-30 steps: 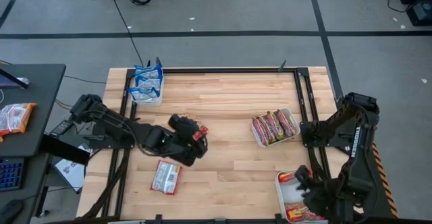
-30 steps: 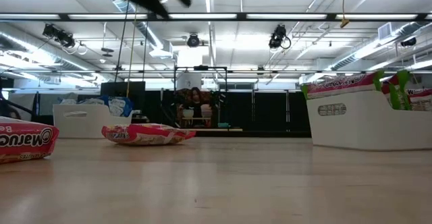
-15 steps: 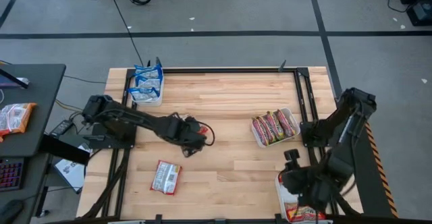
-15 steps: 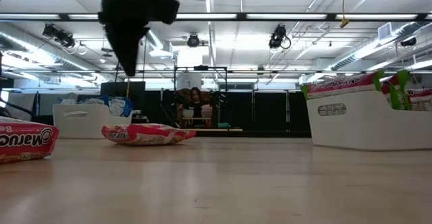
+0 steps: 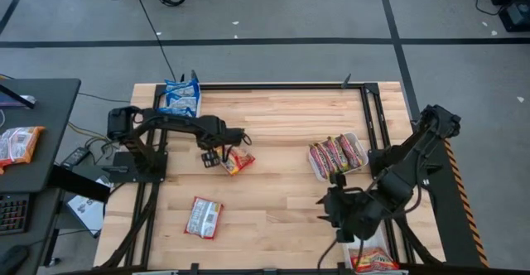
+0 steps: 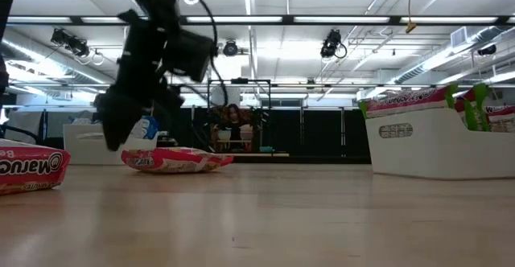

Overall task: Sort Maruchan noodles
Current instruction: Put the orange noodle pack into the bottom white bin

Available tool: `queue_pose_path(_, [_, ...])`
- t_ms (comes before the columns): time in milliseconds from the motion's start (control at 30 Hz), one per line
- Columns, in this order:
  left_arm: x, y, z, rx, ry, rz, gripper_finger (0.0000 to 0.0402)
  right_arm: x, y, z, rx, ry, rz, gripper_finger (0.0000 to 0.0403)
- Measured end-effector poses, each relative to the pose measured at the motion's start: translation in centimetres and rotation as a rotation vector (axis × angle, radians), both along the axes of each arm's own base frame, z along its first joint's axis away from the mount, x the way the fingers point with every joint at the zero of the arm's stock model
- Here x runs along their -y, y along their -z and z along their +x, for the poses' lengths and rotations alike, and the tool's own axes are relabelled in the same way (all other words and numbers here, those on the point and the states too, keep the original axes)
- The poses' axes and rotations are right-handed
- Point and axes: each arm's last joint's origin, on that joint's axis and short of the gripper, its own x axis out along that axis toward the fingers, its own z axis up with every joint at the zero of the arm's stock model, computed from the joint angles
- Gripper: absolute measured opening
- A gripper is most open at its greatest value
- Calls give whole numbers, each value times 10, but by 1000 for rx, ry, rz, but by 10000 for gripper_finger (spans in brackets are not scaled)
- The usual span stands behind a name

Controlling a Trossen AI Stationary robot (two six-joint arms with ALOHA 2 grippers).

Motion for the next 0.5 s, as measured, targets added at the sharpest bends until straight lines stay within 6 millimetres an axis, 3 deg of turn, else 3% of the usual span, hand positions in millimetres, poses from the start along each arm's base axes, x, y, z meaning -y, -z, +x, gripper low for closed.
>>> queue_pose_path(233, [3, 32, -7, 121, -26, -165, 290, 15, 0, 13, 3, 51, -6, 185])
queue_pose_path(367, [18, 32, 5, 240, -29, -282, 290, 23, -2, 22, 18, -9, -72, 185])
queue_pose_path(500, [39, 19, 27, 370, 61, -415, 290, 34, -2, 31, 36, -80, -219, 185])
